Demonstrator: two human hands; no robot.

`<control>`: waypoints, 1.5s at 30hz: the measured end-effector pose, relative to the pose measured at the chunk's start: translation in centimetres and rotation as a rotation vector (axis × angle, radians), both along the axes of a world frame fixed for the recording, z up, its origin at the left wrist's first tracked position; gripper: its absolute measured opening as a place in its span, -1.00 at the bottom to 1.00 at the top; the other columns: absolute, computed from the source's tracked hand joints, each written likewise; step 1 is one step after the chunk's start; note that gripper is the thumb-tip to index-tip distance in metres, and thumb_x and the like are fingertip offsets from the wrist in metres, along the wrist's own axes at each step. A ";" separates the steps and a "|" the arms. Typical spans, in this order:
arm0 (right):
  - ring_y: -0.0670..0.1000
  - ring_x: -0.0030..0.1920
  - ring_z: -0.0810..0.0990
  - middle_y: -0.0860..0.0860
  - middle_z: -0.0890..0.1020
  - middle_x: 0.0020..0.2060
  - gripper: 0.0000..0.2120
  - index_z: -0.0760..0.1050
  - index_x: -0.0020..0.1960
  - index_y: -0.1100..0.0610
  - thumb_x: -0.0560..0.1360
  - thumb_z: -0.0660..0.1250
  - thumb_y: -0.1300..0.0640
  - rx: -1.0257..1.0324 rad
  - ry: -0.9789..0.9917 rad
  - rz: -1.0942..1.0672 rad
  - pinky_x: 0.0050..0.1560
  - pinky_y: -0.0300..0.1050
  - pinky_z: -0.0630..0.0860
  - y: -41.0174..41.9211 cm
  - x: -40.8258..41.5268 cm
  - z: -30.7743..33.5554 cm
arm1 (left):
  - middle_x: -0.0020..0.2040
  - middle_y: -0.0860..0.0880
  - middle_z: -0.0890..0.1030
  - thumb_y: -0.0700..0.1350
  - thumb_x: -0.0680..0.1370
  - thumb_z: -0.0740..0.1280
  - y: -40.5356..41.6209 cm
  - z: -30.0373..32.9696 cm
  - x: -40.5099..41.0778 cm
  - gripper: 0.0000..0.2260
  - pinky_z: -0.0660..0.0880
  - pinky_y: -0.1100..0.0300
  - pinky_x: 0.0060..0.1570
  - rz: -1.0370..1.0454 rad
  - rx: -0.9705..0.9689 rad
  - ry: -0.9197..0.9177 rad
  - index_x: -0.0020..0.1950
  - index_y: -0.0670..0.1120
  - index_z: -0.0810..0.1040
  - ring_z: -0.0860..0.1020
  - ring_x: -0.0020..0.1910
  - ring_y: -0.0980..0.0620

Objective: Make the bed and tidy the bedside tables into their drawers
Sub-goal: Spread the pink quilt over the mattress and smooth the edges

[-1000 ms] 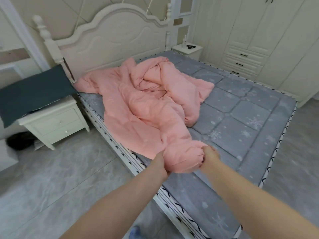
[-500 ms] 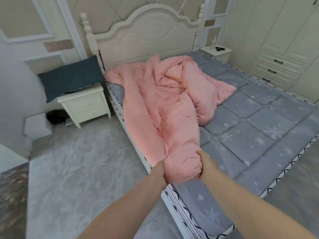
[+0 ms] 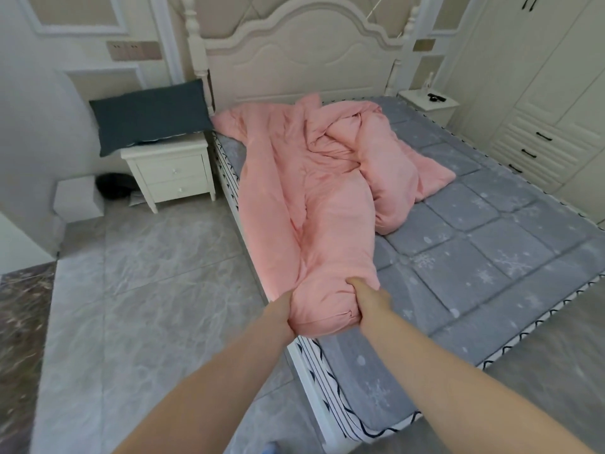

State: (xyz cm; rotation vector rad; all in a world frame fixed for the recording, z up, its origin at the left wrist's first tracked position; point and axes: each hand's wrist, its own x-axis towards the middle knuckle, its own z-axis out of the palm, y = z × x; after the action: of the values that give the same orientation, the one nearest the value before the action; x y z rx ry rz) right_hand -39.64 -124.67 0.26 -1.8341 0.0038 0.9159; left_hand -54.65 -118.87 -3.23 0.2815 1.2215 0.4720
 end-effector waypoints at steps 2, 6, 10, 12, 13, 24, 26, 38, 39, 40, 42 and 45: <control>0.15 0.06 0.58 0.15 0.58 0.13 -0.39 0.44 0.30 0.19 0.29 0.51 0.07 0.021 -0.060 0.015 0.15 0.05 0.54 -0.7 1.0 0.2 | 0.05 -0.08 0.69 0.03 0.21 0.60 -0.5 -1.3 1.1 -0.42 0.61 0.12 -0.28 0.022 0.003 0.030 0.18 -0.10 0.61 0.68 -0.06 -0.08; 0.15 0.10 0.60 0.11 0.62 0.15 -0.42 0.48 0.30 0.14 0.29 0.44 0.06 0.027 -0.172 0.047 0.21 0.02 0.52 -3.6 3.8 -0.1 | 0.05 -0.05 0.69 0.06 0.13 0.61 -1.9 -6.3 4.6 -0.36 0.63 0.05 -0.25 0.068 0.043 0.069 0.18 -0.05 0.62 0.68 -0.05 -0.10; 0.14 0.18 0.56 0.08 0.59 0.22 -0.43 0.40 0.39 0.09 0.39 0.39 0.18 0.060 -0.268 0.090 0.24 -0.06 0.46 -7.6 7.2 -0.7 | 0.11 -0.05 0.66 0.06 0.06 0.57 -5.8 -6.1 8.0 -0.27 0.59 -0.05 0.07 0.136 0.099 0.099 0.22 -0.04 0.56 0.65 0.01 -0.11; 0.14 0.18 0.56 0.09 0.58 0.23 -0.43 0.40 0.39 0.09 0.39 0.38 0.21 0.071 -0.269 0.143 0.23 -0.06 0.46 -10.3 9.8 -1.2 | 0.12 -0.07 0.64 0.05 0.08 0.55 -9.4 -3.6 10.5 -0.26 0.58 -0.06 0.08 0.136 0.103 0.118 0.25 -0.08 0.53 0.63 0.02 -0.12; 0.14 0.18 0.56 0.09 0.58 0.23 -0.43 0.39 0.39 0.09 0.39 0.38 0.22 0.077 -0.257 0.146 0.22 -0.07 0.46 -11.6 10.9 -1.5 | 0.12 -0.07 0.63 0.04 0.12 0.56 -10.9 -3.1 11.6 -0.28 0.58 -0.06 0.07 0.145 0.111 0.128 0.25 -0.09 0.51 0.63 0.03 -0.12; 0.16 0.15 0.57 0.16 0.59 0.16 -0.46 0.41 0.35 0.20 0.39 0.42 0.21 -0.080 -0.082 0.243 0.22 0.02 0.50 -18.7 16.4 -3.6 | 0.15 -0.12 0.58 0.04 0.33 0.55 -19.2 -4.5 16.6 -0.36 0.56 0.05 0.05 0.176 0.045 0.273 0.32 -0.16 0.44 0.58 0.08 -0.16; 0.14 0.06 0.56 0.14 0.57 0.04 -0.63 0.44 0.22 0.26 0.45 0.39 0.22 -0.120 -0.015 0.287 0.05 -0.10 0.49 -18.7 15.9 -3.9 | 0.11 -0.10 0.62 0.05 0.31 0.54 -19.5 -4.5 16.2 -0.41 0.58 0.10 -0.07 0.145 -0.007 0.253 0.27 -0.12 0.50 0.61 0.03 -0.12; 0.01 -0.33 0.41 0.09 0.46 -0.29 -0.95 0.46 -0.04 0.21 0.51 0.31 0.28 -0.440 0.188 0.412 -0.26 -0.14 0.42 -20.5 12.8 -9.2 | 0.00 -0.10 0.50 -0.16 0.53 0.35 -21.9 -8.7 13.3 -0.81 0.51 0.06 -0.03 -0.011 -0.165 0.257 0.10 -0.15 0.44 0.51 -0.17 -0.03; 0.03 -0.31 0.43 0.11 0.49 -0.24 -0.86 0.47 0.06 0.21 0.50 0.30 0.29 -0.426 0.179 0.407 -0.26 -0.14 0.43 -20.6 12.7 -9.5 | -0.01 -0.09 0.50 -0.15 0.54 0.33 -21.9 -8.8 13.1 -0.84 0.50 0.07 -0.03 -0.040 -0.171 0.253 0.08 -0.15 0.44 0.49 -0.22 -0.01; 0.06 -0.29 0.46 0.14 0.53 -0.16 -0.77 0.48 0.13 0.21 0.48 0.29 0.30 -0.420 0.173 0.401 -0.22 -0.12 0.45 -20.7 12.4 -9.6 | -0.03 -0.07 0.51 -0.14 0.55 0.31 -21.9 -8.7 13.1 -0.88 0.49 0.08 -0.04 -0.059 -0.180 0.234 0.04 -0.13 0.45 0.48 -0.24 -0.01; 0.07 -0.32 0.47 0.18 0.55 -0.09 -0.73 0.49 0.15 0.23 0.45 0.31 0.30 -0.425 0.184 0.379 -0.19 -0.08 0.48 -20.8 12.1 -9.5 | -0.07 -0.06 0.58 -0.10 0.57 0.27 -21.8 -8.2 13.3 -0.92 0.50 0.10 -0.09 -0.072 -0.197 0.163 -0.02 -0.10 0.46 0.53 -0.22 -0.03; 0.07 -0.40 0.45 0.20 0.55 -0.16 -0.75 0.50 0.12 0.27 0.44 0.28 0.33 -0.379 0.212 0.337 -0.26 -0.10 0.46 -20.9 12.3 -8.4 | -0.09 -0.05 0.65 -0.09 0.57 0.24 -21.5 -6.9 14.3 -0.90 0.54 0.12 -0.17 -0.112 -0.192 0.084 -0.01 -0.11 0.48 0.62 -0.17 -0.05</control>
State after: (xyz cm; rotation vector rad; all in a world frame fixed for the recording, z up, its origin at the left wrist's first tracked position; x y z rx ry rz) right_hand -27.33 -145.55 -8.10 -2.1136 -0.0001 1.4222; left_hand -40.31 -140.39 -10.15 0.2063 1.3159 0.2460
